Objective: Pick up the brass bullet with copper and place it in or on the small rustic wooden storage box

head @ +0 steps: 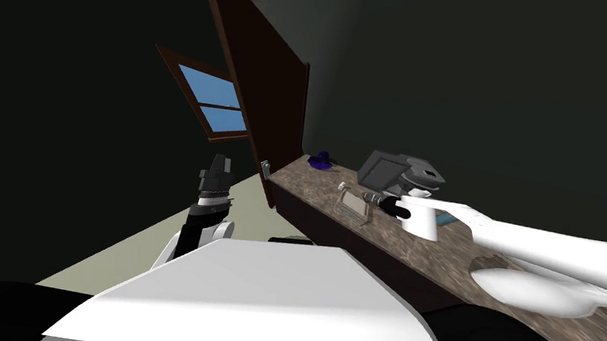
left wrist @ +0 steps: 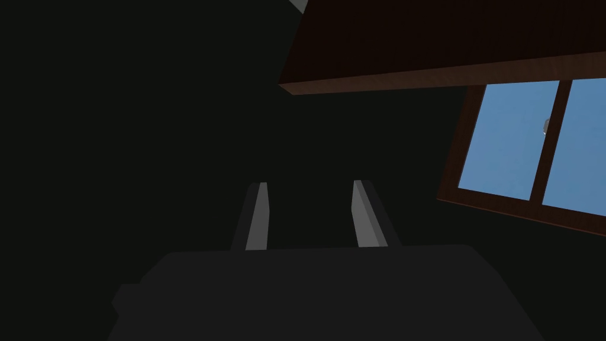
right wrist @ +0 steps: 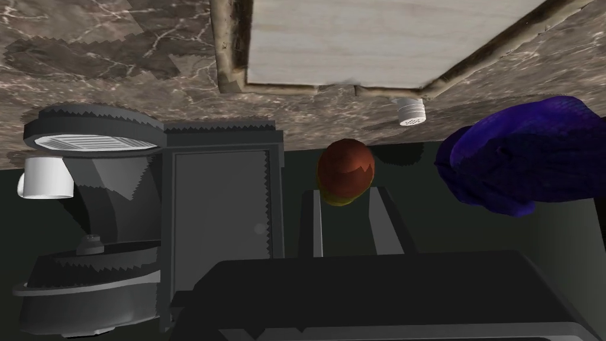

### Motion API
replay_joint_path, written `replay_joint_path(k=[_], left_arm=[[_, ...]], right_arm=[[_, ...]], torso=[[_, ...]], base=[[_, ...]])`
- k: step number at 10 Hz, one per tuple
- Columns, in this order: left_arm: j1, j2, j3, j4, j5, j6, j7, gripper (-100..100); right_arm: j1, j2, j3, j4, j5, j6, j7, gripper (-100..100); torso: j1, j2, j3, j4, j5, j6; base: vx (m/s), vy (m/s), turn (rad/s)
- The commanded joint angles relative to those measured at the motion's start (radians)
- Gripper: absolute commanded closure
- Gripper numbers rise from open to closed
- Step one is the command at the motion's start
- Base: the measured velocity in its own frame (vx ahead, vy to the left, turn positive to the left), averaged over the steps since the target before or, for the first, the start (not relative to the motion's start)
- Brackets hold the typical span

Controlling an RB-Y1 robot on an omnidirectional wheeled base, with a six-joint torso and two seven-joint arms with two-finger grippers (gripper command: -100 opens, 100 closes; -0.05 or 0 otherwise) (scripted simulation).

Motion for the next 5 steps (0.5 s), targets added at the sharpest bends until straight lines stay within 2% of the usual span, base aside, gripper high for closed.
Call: replay_joint_path(k=[1, 3, 4, 5], left_arm=[[0.0, 0.0, 0.0, 0.0, 0.0, 0.0, 0.0, 0], [0.0, 0.0, 0.0, 0.0, 0.0, 0.0, 0.0, 0], [0.0, 0.0, 0.0, 0.0, 0.0, 0.0, 0.0, 0], [0.0, 0.0, 0.0, 0.0, 0.0, 0.0, 0.0, 0]], right_arm=[[0.005, 0.035, -0.022, -0.008, -0.031, 0.014, 0.05, 100], [0.005, 0.035, -0.022, -0.008, -0.031, 0.014, 0.062, 100], [0.022, 0.005, -0.012, -0.038, -0.048, 0.031, 0.055, 100], [0.022, 0.005, -0.012, -0.038, -0.048, 0.031, 0.055, 100]], torso=[[0.0, 0.0, 0.0, 0.0, 0.0, 0.0], [-0.002, 0.003, 0.002, 0.001, 0.0, 0.001], [-0.003, 0.004, 0.003, 0.001, -0.001, 0.001], [-0.002, 0.002, 0.001, 0.001, 0.0, 0.0]], base=[[0.014, 0.008, -0.002], [0.0, 0.0, 0.0], [0.038, 0.011, 0.018], [0.05, 0.026, 0.018]])
